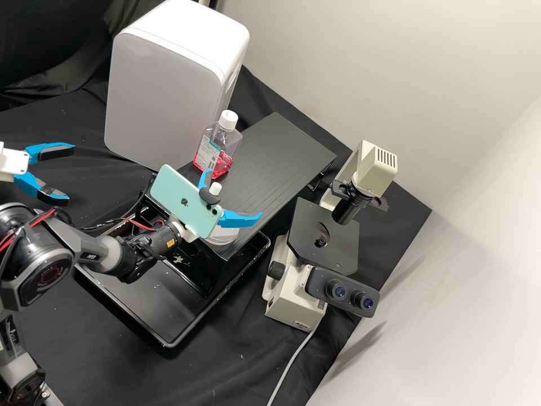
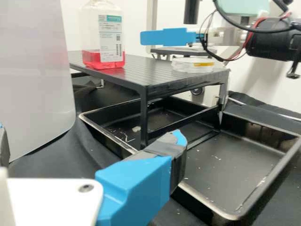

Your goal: Remove the lid from the petri dish

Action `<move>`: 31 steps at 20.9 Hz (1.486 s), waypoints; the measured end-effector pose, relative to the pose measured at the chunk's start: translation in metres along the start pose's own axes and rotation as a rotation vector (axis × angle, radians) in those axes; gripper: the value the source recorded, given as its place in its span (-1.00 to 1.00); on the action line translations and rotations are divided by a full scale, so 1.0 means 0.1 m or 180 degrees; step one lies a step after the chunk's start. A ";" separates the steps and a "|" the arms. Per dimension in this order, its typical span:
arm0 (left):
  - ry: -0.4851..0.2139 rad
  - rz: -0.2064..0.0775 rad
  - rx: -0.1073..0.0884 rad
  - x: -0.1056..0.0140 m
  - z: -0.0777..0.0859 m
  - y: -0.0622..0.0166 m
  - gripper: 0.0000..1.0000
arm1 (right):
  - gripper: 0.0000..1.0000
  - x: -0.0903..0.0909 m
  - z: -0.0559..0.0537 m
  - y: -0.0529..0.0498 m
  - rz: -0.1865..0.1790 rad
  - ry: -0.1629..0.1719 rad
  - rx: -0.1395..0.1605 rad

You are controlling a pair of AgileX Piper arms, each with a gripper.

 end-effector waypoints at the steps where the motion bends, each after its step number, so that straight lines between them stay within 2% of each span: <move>1: 0.0005 0.0002 -0.0006 0.00 0.00 -0.001 1.00 | 1.00 0.00 0.00 0.00 0.0000 0.0000 0.0000; 11: 0.0020 -0.0004 -0.0012 0.00 0.02 -0.013 1.00 | 1.00 -0.03 0.02 0.01 0.0013 -0.0020 -0.0002; 15: 0.0022 -0.0010 -0.0012 0.00 0.02 -0.017 1.00 | 1.00 -0.19 0.07 0.09 0.0090 -0.0081 0.0041; 18: 0.0034 -0.0050 -0.0014 0.01 0.01 -0.041 1.00 | 1.00 -0.36 0.10 0.16 0.0236 -0.0057 0.0064; 20: 0.0039 -0.0068 -0.0014 0.01 0.01 -0.052 1.00 | 1.00 -0.45 0.10 0.16 0.0259 -0.0021 0.0074; 23: 0.0044 -0.0082 -0.0019 0.01 0.01 -0.062 1.00 | 1.00 -0.58 0.12 0.11 0.0210 0.0023 0.0035; 27: 0.0058 -0.0115 -0.0022 0.02 0.01 -0.083 1.00 | 1.00 -0.69 0.19 0.03 0.0106 -0.0080 0.0038; 31: 0.0063 -0.0114 -0.0024 0.02 0.01 -0.083 1.00 | 1.00 -0.72 0.26 -0.05 0.0011 -0.0165 0.0042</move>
